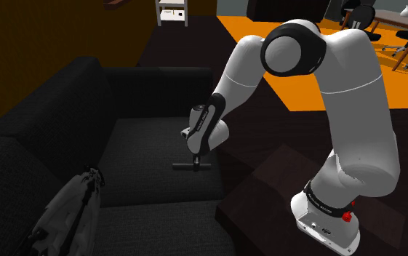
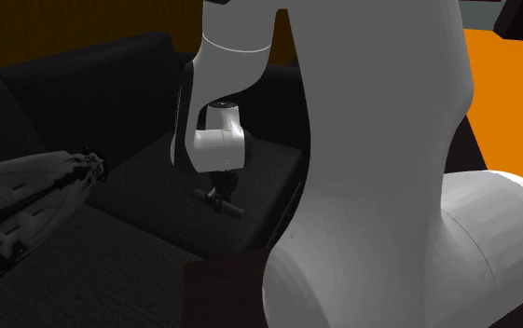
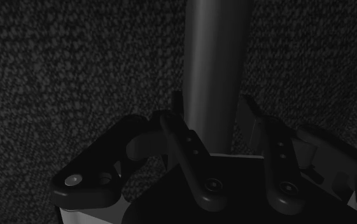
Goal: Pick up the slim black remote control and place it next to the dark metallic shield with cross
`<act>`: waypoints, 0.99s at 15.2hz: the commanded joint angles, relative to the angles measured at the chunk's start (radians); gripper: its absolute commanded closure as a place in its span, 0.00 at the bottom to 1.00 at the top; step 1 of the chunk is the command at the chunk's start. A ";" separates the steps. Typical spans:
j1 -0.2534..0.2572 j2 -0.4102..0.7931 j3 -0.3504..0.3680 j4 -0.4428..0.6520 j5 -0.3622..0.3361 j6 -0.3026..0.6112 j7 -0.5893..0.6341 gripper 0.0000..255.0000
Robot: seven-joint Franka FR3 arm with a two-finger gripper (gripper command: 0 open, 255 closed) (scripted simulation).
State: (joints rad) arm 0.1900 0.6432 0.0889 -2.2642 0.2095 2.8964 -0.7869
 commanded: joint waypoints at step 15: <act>0.014 -0.189 -0.013 -0.066 -0.011 -0.129 0.026 1.00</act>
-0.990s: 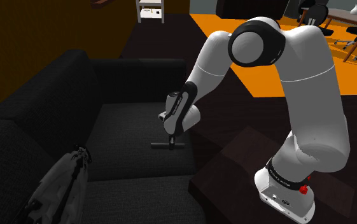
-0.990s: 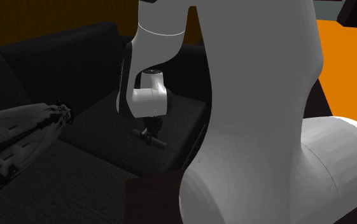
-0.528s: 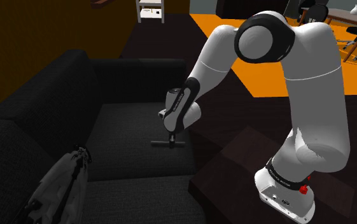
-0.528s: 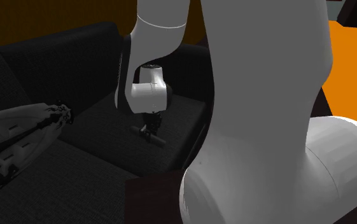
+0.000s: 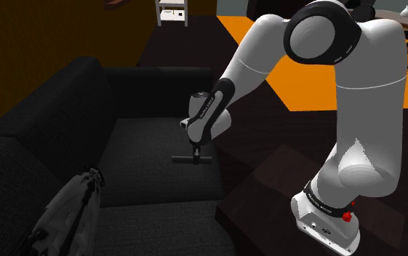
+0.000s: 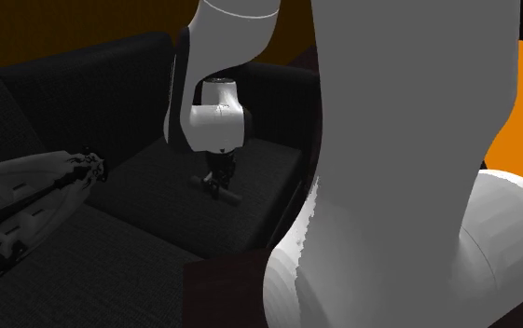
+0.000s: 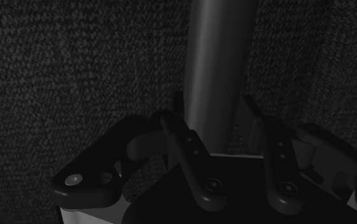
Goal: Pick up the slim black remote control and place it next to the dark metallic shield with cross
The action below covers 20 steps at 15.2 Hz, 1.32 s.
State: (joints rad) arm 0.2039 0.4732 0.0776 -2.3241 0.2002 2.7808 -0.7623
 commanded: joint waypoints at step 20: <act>0.009 -0.283 -0.020 -0.034 -0.034 -0.248 0.048 1.00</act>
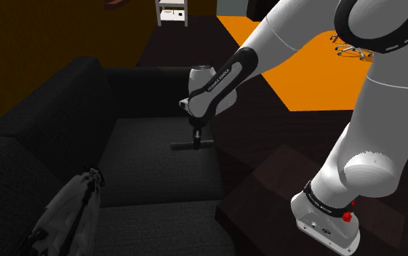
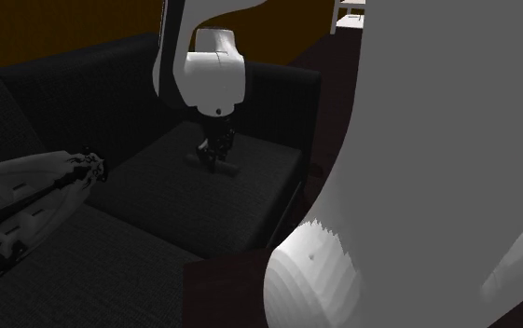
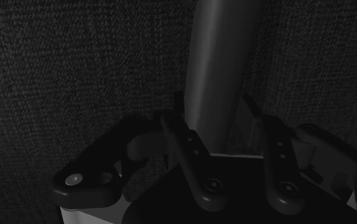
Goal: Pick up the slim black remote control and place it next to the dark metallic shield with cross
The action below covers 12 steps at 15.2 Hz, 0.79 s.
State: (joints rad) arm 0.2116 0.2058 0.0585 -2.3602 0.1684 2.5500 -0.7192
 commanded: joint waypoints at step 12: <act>0.000 -0.145 -0.005 0.029 -0.021 -0.173 0.029 1.00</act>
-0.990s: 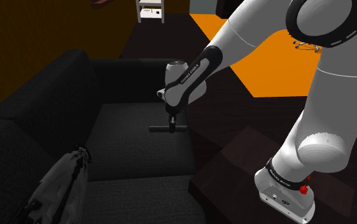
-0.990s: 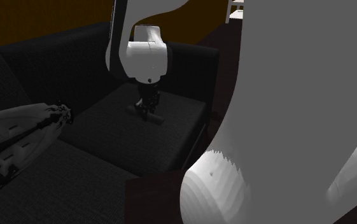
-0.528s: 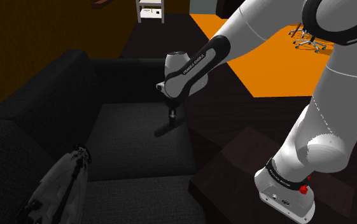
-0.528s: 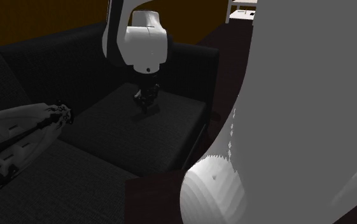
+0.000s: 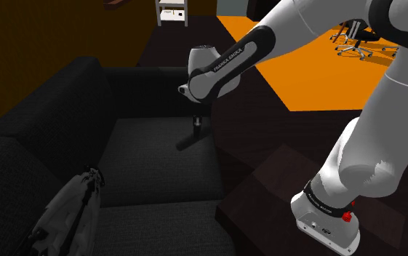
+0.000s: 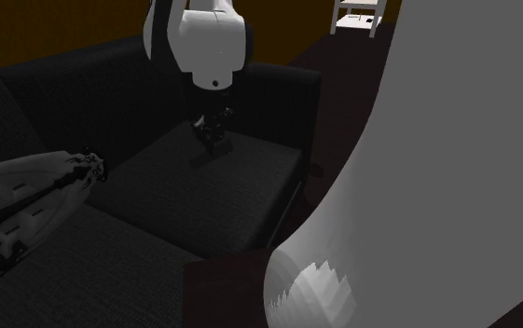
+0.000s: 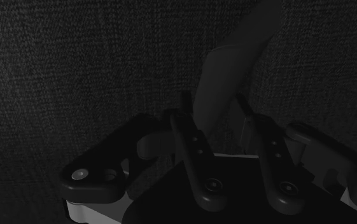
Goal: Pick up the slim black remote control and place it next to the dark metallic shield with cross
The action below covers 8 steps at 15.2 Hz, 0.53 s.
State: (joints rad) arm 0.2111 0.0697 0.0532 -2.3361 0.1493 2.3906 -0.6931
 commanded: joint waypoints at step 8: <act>-0.001 -0.080 -0.002 0.041 -0.011 -0.121 0.017 1.00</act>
State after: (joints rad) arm 0.2092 -0.0044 0.0509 -2.3042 0.1399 2.2850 -0.6797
